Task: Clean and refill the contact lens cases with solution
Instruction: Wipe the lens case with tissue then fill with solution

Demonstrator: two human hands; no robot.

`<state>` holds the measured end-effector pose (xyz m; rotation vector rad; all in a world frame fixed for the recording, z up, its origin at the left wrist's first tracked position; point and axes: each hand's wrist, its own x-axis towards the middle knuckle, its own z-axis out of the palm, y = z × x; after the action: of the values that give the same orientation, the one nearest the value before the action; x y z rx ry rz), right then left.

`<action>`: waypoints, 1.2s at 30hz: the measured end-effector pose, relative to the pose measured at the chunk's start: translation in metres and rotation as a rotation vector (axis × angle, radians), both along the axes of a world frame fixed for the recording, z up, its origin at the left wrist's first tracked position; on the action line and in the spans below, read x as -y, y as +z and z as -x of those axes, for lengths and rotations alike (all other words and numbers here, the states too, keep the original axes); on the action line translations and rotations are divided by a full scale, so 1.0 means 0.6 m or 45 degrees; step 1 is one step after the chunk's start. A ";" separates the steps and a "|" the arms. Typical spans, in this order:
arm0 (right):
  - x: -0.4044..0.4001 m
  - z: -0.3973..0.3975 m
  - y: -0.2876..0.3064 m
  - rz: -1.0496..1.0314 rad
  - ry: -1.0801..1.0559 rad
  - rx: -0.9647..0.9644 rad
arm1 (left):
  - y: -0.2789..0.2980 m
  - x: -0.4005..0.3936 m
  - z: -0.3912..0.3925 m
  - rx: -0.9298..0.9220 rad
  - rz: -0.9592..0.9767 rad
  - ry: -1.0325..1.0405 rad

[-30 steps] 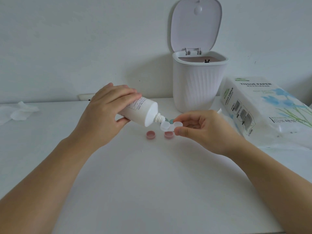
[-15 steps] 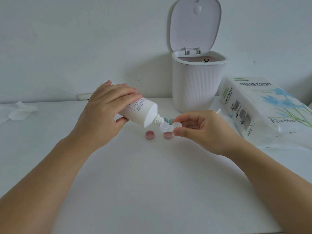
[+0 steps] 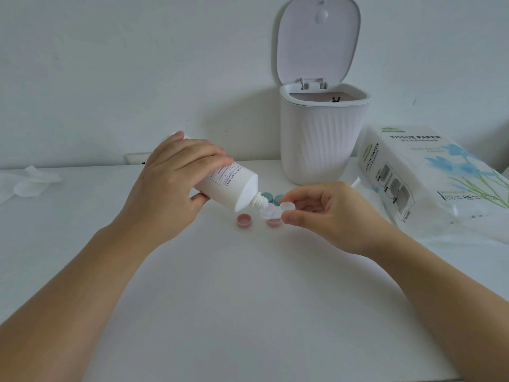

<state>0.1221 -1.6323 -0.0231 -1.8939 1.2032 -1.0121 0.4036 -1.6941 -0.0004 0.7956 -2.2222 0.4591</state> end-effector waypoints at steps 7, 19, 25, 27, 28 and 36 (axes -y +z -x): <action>-0.003 -0.002 0.003 0.033 -0.020 -0.003 | 0.003 -0.003 0.001 -0.006 -0.015 0.021; -0.003 -0.002 0.003 0.018 -0.022 -0.011 | 0.006 -0.006 0.003 -0.012 -0.011 0.035; -0.003 -0.003 0.004 -0.009 -0.014 0.004 | 0.006 -0.007 0.004 -0.008 -0.021 0.040; -0.003 -0.003 0.004 -0.012 -0.012 0.002 | 0.006 -0.007 0.004 -0.004 -0.017 0.041; -0.003 -0.003 0.003 -0.010 -0.010 0.001 | 0.006 -0.007 0.004 -0.003 -0.013 0.041; -0.002 -0.003 0.001 -0.019 -0.012 0.022 | 0.005 -0.005 0.005 -0.032 0.035 0.033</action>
<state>0.1237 -1.6312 -0.0223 -1.8664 1.2076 -1.0199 0.4009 -1.6908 0.0028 0.8122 -2.1799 0.4886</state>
